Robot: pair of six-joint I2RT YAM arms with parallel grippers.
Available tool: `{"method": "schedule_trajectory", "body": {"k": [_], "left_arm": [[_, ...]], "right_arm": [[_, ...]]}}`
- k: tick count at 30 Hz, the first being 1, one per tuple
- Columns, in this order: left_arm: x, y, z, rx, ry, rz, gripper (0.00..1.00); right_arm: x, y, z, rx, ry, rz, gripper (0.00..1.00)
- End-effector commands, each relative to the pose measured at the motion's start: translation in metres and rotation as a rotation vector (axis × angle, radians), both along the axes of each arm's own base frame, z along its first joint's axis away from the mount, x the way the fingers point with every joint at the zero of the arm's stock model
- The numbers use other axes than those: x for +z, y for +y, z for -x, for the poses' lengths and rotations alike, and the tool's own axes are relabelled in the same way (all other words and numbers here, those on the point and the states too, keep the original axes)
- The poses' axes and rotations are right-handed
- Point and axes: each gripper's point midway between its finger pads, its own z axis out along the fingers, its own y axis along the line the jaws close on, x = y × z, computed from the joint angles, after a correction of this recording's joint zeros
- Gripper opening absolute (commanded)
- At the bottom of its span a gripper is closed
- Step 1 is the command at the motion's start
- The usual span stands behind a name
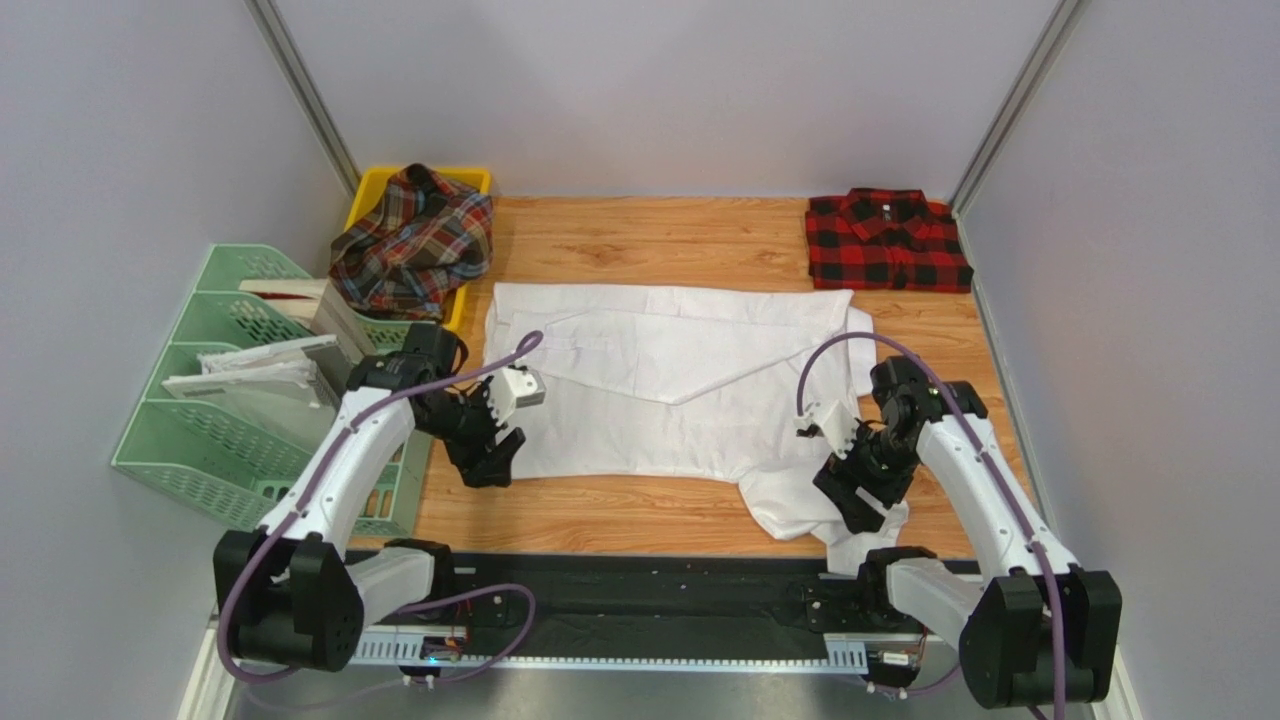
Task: Fold and stack the long sleeve shirts
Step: Fold the shirt
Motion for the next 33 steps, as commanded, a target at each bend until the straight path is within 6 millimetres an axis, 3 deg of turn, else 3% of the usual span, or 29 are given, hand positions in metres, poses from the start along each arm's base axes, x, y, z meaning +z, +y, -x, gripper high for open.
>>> {"method": "schedule_trajectory", "body": {"k": [1,3,5,6,7,10,21,24,28,31,33], "left_arm": [[-0.006,0.005,0.001,-0.140,-0.144,-0.041,0.77],[-0.012,0.009,0.003,-0.198,-0.177,-0.075,0.76],[-0.018,0.009,0.004,-0.271,-0.216,-0.107,0.74],[-0.021,0.012,0.002,-0.289,-0.232,-0.141,0.74],[-0.027,0.014,0.000,-0.312,-0.253,-0.161,0.73],[-0.041,0.019,-0.004,-0.413,-0.304,-0.236,0.70],[-0.081,0.026,-0.032,-0.535,-0.348,-0.376,0.66],[-0.087,0.025,-0.032,-0.564,-0.336,-0.383,0.59],[-0.089,0.026,-0.025,-0.582,-0.322,-0.383,0.24],[-0.087,0.030,-0.017,-0.593,-0.320,-0.397,0.05],[-0.082,0.033,-0.012,-0.585,-0.322,-0.399,0.01]], "right_arm": [[-0.002,-0.009,-0.017,0.022,-0.105,0.041,0.76],[-0.005,-0.008,-0.019,0.009,-0.097,0.044,0.73],[-0.007,-0.009,-0.019,0.008,-0.078,0.046,0.58],[-0.010,-0.009,-0.019,0.005,-0.060,0.049,0.48],[-0.011,-0.009,-0.019,-0.001,-0.051,0.049,0.23],[-0.010,-0.006,-0.019,-0.011,-0.047,0.035,0.01],[0.003,-0.004,-0.020,-0.017,-0.094,0.023,0.00],[0.006,-0.004,-0.023,-0.021,-0.109,0.023,0.00],[0.013,-0.003,-0.023,-0.023,-0.128,0.012,0.00],[0.018,-0.004,-0.024,-0.025,-0.147,0.016,0.00],[0.022,-0.004,-0.023,-0.033,-0.157,0.012,0.00]]}}
